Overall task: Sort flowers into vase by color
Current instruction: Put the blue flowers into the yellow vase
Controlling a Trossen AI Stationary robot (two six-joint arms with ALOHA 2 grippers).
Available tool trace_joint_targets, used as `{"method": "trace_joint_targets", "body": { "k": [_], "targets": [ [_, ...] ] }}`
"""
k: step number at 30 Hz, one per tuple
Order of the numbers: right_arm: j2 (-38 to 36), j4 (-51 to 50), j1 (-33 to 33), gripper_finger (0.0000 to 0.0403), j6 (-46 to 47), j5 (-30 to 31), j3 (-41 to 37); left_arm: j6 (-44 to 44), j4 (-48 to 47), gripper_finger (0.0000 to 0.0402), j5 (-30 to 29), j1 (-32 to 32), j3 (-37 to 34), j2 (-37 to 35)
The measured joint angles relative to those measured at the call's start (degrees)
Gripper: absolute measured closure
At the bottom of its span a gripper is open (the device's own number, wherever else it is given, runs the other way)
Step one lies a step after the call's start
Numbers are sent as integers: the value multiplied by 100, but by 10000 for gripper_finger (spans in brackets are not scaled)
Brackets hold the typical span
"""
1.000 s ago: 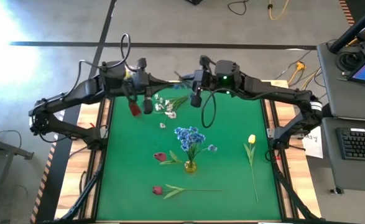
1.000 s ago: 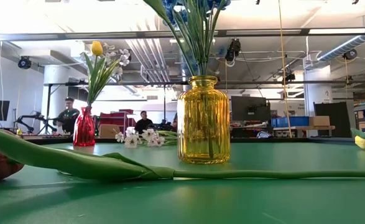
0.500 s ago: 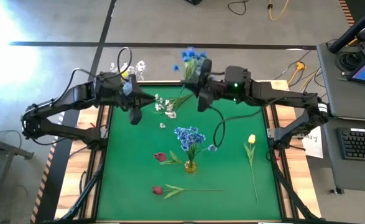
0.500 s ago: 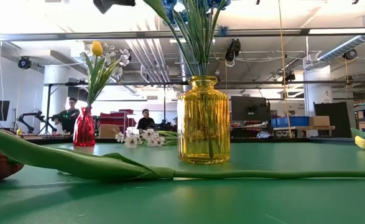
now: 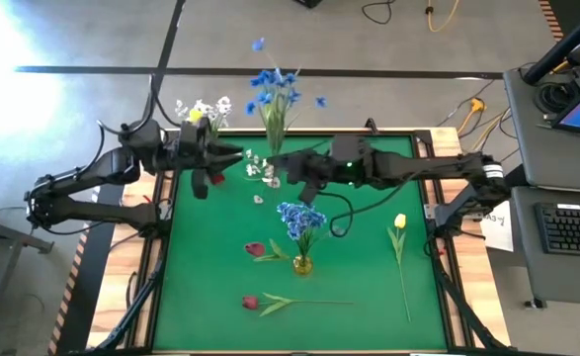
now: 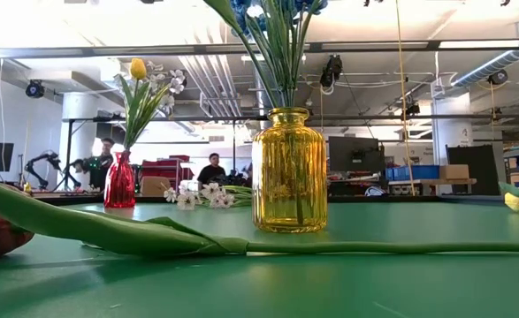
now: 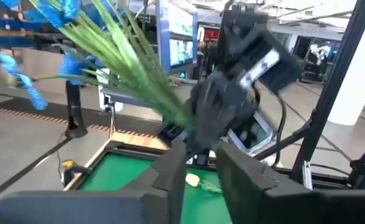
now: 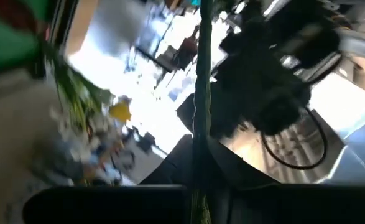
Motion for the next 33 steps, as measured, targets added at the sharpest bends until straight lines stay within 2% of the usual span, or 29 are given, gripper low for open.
{"method": "trace_joint_targets", "body": {
  "k": [4,9,16,27,30,33],
  "targets": [
    [272,688,86,390,-715,408,-2,0,-12,271,-58,4,0,117],
    [433,862,146,390,-1407,441,-2,121,53,209,-61,6,19,410],
    [386,885,155,390,-1379,449,-2,315,245,157,-82,34,541,896],
    [337,878,179,390,-1346,447,-2,447,-421,153,-206,89,1815,1971],
    [345,873,188,390,-1339,448,-2,479,-425,174,-206,89,1940,2075],
    [328,901,204,390,-1089,441,-2,481,-416,217,-204,89,1969,2063]
  ]
}}
